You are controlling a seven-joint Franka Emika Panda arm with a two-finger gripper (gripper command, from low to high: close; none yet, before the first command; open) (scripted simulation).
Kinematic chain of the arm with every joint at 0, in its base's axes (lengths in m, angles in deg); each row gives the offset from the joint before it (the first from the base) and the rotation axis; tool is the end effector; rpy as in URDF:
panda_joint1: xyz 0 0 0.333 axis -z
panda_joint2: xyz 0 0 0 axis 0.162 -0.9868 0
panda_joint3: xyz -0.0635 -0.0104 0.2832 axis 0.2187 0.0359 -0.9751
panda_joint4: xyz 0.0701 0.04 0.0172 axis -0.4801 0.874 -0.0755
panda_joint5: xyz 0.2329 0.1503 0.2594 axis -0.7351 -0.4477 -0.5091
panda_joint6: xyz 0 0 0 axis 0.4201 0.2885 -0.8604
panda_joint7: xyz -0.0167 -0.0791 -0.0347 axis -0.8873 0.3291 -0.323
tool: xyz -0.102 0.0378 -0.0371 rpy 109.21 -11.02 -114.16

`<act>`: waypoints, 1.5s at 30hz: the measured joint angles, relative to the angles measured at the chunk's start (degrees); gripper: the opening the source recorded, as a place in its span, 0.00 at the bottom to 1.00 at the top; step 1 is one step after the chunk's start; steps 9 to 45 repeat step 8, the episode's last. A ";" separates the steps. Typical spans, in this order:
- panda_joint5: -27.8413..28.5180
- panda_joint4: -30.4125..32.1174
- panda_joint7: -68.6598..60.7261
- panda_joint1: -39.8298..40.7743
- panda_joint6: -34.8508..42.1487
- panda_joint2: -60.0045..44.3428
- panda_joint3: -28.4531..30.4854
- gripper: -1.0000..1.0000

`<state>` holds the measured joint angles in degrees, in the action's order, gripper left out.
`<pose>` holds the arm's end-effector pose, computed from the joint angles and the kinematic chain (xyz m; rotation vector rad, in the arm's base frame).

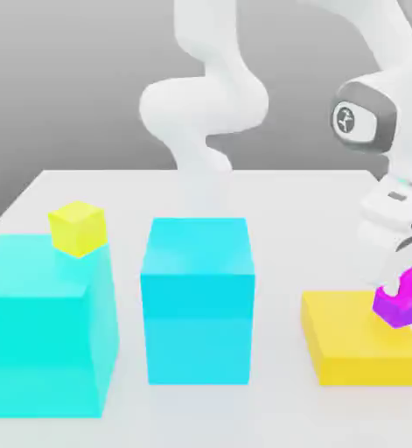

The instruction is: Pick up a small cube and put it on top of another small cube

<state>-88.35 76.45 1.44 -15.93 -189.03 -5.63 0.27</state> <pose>0.3088 0.3034 0.2799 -3.1299 -0.0867 0.0114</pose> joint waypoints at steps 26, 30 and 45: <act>4.84 2.43 2.89 -0.69 -8.89 -6.87 -0.56 1.00; 4.84 2.43 2.89 -0.69 -8.89 -6.87 -0.56 1.00; 4.84 2.43 2.89 -0.69 -8.89 -6.87 -0.56 1.00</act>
